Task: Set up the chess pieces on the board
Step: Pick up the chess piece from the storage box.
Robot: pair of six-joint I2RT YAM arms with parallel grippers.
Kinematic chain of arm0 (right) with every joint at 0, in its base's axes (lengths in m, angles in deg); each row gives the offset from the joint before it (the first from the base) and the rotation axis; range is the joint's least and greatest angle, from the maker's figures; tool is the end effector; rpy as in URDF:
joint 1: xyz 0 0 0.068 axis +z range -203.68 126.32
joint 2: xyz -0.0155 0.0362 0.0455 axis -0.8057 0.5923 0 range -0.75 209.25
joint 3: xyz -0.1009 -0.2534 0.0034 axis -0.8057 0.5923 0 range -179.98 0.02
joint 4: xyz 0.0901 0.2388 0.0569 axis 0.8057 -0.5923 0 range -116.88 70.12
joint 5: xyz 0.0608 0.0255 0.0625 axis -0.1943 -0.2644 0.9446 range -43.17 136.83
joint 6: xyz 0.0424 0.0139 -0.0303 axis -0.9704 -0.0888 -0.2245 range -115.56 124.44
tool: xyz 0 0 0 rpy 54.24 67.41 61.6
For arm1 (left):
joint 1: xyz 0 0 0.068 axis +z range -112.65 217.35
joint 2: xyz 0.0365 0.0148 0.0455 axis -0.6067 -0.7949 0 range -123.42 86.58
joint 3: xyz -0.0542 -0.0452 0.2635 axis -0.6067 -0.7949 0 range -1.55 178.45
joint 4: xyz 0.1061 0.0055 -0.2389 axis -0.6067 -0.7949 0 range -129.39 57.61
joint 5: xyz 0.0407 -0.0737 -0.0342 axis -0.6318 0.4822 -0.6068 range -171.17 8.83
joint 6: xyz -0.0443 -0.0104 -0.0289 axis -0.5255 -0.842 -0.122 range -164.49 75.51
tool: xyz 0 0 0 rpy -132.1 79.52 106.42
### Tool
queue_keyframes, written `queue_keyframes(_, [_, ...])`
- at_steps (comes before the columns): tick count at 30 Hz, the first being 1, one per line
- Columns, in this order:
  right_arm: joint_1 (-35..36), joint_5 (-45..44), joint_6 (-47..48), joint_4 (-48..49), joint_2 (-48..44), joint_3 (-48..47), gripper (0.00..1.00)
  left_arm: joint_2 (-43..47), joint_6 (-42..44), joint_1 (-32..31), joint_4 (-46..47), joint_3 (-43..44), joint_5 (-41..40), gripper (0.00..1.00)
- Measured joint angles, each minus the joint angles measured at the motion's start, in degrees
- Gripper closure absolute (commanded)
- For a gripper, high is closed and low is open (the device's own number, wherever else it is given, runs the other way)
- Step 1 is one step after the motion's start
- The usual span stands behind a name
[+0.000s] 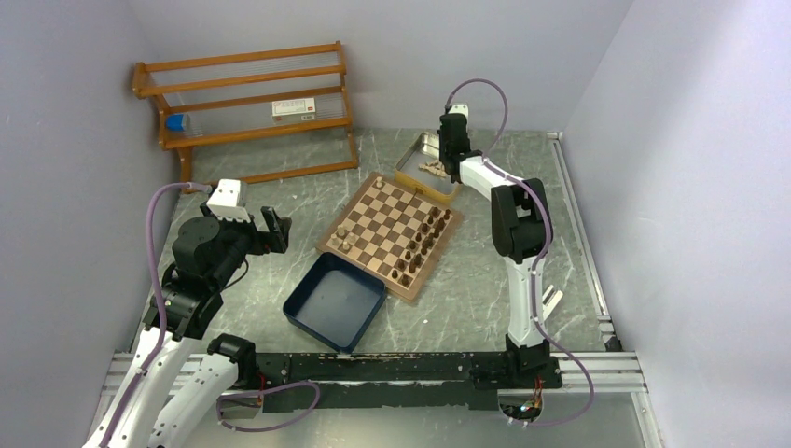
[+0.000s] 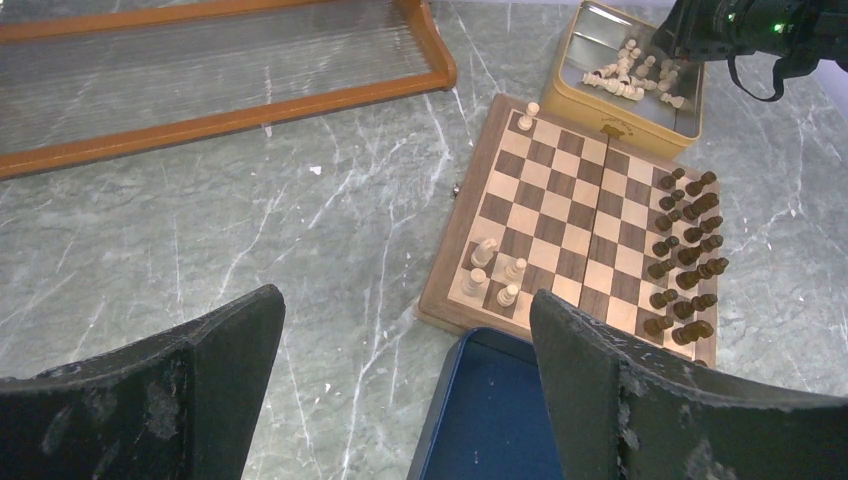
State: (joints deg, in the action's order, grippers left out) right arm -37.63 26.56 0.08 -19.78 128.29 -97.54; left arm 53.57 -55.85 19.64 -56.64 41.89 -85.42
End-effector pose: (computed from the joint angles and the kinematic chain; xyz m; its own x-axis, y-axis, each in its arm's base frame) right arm 0.5013 0.1315 0.1859 -0.4970 -0.0688 -0.8650 0.0629 0.9914 -0.1150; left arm 0.1295 -0.0387 0.3346 -0.2693 -0.1202 -0.9555 0.1853 0.9672 -0.1738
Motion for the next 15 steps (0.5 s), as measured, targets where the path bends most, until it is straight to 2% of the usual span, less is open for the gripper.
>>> queue_keyframes(15, [-0.6, -2.1, 0.3, 0.5, 4.0, -2.1, 0.74, -0.1, 0.0, 0.0, 0.0, 0.0, 0.0, 0.03])
